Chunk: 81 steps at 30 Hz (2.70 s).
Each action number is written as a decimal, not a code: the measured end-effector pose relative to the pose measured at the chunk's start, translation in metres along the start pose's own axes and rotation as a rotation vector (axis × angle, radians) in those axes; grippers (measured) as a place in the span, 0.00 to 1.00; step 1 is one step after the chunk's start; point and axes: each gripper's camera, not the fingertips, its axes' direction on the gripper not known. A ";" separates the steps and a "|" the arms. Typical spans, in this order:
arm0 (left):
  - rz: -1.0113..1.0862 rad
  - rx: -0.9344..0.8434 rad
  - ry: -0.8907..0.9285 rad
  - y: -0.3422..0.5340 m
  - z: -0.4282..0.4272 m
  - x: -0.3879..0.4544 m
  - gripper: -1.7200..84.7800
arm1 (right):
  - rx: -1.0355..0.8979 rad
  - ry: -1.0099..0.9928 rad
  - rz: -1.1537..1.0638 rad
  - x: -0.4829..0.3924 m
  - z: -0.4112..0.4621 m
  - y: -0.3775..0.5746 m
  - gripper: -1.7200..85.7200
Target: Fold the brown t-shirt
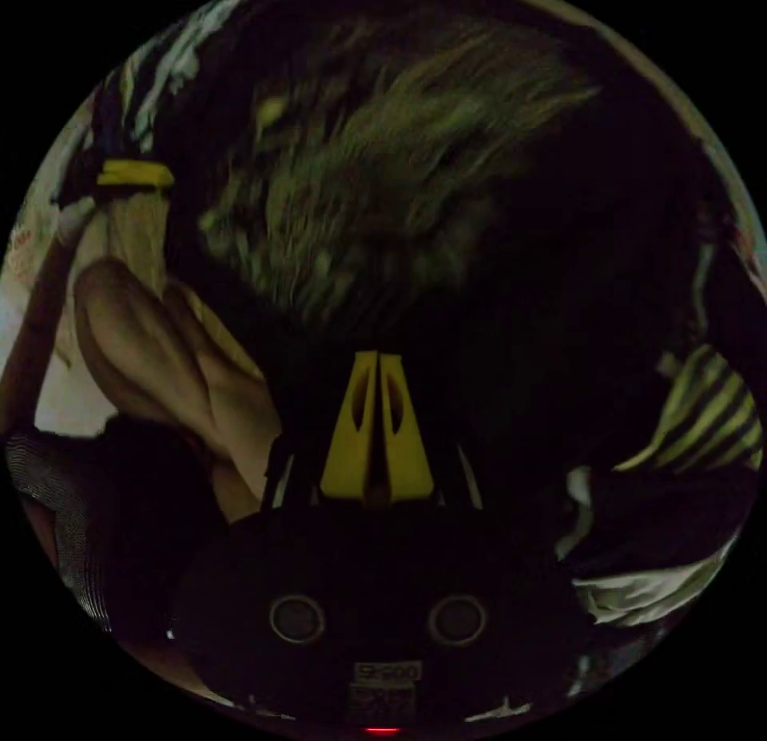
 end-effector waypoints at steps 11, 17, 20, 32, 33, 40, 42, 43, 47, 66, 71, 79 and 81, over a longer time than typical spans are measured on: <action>-0.346 0.098 -0.191 -0.069 -0.034 -0.121 0.01 | 0.196 0.177 0.137 0.047 -0.038 -0.086 0.00; -0.475 0.191 -0.193 -0.049 -0.061 -0.166 0.01 | 0.239 0.202 0.181 0.071 -0.059 -0.084 0.00; -0.523 0.249 -0.193 -0.031 -0.078 -0.171 0.01 | 0.259 0.151 0.216 0.078 -0.069 -0.074 0.00; -0.247 0.145 -0.158 0.003 -0.088 -0.106 0.01 | 0.356 -0.044 0.206 0.088 -0.088 -0.020 0.00; -0.270 0.153 -0.155 0.004 -0.093 -0.107 0.01 | 0.435 -0.092 0.219 0.093 -0.101 -0.010 0.00; -0.214 0.320 -0.200 -0.033 -0.150 -0.080 0.01 | 0.466 0.027 0.221 0.104 -0.135 -0.010 0.01; -0.233 0.290 -0.231 -0.057 -0.151 -0.080 0.01 | 0.428 0.050 0.236 0.104 -0.131 -0.017 0.01; -0.245 0.270 -0.239 -0.072 -0.151 -0.081 0.01 | 0.399 0.067 0.248 0.104 -0.127 -0.021 0.01; -0.268 0.215 -0.110 -0.112 -0.146 -0.086 0.01 | 0.326 0.132 0.241 0.102 -0.116 -0.021 0.00; 0.091 0.223 -0.097 -0.025 -0.148 0.084 0.01 | 0.161 -0.044 -0.142 0.039 -0.068 0.168 0.00; 0.129 0.190 -0.120 0.005 -0.130 0.123 0.01 | 0.134 0.014 -0.114 0.030 -0.045 0.210 0.00; 0.044 0.373 0.003 0.064 -0.183 0.165 0.01 | 0.331 -0.042 0.043 0.047 -0.090 0.349 0.00; 0.048 0.366 0.083 0.077 -0.186 0.187 0.01 | 0.378 -0.033 0.104 0.050 -0.101 0.395 0.00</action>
